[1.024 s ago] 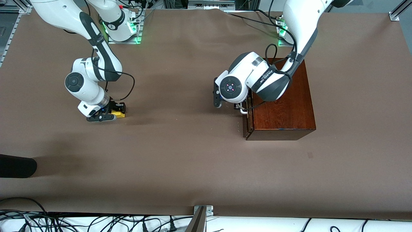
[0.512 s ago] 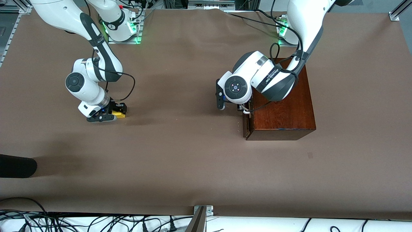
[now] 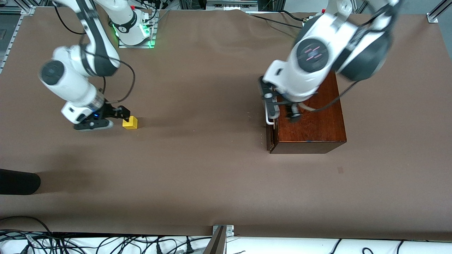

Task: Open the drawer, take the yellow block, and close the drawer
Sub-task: 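Set the cube on the table with the right gripper while both arms withdraw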

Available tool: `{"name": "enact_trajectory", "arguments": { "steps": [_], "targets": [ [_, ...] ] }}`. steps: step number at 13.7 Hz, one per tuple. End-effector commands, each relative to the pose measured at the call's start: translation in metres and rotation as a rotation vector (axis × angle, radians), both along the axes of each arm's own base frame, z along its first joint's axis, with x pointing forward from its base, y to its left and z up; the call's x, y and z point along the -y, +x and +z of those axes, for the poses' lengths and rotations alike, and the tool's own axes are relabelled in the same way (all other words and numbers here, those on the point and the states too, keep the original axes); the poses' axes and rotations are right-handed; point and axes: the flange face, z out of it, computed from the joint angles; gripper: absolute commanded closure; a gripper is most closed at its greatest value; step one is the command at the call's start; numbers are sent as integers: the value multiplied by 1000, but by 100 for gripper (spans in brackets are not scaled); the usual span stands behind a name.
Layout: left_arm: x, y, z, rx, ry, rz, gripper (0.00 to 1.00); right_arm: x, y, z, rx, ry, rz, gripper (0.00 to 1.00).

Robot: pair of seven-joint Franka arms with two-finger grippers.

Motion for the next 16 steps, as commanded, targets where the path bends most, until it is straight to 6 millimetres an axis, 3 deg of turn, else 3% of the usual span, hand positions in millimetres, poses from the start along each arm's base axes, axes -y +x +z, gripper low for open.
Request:
{"name": "enact_trajectory", "arguments": {
  "steps": [1, 2, 3, 4, 7, 8, 9, 12, 14, 16],
  "targets": [
    [-68, 27, 42, 46, -13, 135, 0, -5, 24, 100, -17, 2, 59, 0],
    [-101, 35, 51, 67, -23, 198, 0, -8, 26, 132, -27, 7, 72, 0],
    [-126, 34, 66, 89, -23, 243, 0, -6, 24, 154, -45, 9, 74, 0],
    [-144, 27, 64, 79, -5, 271, 0, -3, 21, 169, -62, 7, 95, 0],
    [-180, 2, 83, 121, 11, 381, 0, 9, -1, 208, -78, 6, 114, 0],
    [-187, -2, 64, 112, 34, 420, 0, 12, -10, 216, -87, 6, 112, 0],
    [-191, -7, 57, 139, 39, 451, 0, 12, -16, 219, -96, 6, 111, 0],
    [-234, -15, 58, 178, 39, 561, 0, 19, -21, 216, -90, 4, 102, 0],
    [-249, -20, 65, 184, -3, 806, 0, 22, -17, 216, -73, -6, 100, 0],
    [-252, -24, 67, 193, -3, 1061, 0, 22, -9, 219, -46, -2, 90, 0]
  ]
}}
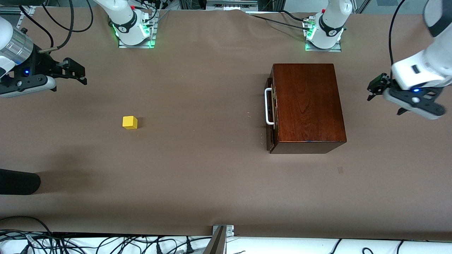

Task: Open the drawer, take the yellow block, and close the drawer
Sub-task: 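Set the cube on the table with the right gripper while both arms withdraw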

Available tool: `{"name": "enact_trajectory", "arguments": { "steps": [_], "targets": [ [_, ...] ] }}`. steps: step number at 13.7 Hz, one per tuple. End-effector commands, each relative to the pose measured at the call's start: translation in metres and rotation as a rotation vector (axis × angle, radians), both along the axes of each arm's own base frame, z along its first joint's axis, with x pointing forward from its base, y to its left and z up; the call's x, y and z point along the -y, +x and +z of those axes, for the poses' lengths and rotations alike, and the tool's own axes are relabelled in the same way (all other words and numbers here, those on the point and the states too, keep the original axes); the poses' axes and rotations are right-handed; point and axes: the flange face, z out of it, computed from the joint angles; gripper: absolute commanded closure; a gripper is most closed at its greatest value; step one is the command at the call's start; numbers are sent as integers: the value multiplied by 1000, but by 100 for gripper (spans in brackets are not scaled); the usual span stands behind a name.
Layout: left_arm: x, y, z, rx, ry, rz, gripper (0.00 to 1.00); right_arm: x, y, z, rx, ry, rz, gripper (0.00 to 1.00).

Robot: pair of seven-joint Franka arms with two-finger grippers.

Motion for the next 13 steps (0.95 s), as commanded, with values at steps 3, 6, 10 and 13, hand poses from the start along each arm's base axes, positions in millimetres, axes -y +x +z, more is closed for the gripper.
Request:
{"name": "enact_trajectory", "arguments": {
  "steps": [3, 6, 10, 13],
  "targets": [
    [2, -15, 8, 45, -30, 347, 0, 10, 6, 14, 28, -3, -9, 0],
    [7, -35, 2, 13, -85, 358, 0, 13, 7, 15, 36, -24, -11, 0],
    [-2, -26, -7, -17, -85, 379, 0, 8, 6, 16, 39, -24, -7, 0],
    [0, -18, -2, -86, -67, 377, 0, 8, 6, 15, 34, -21, -8, 0]
  ]
}}
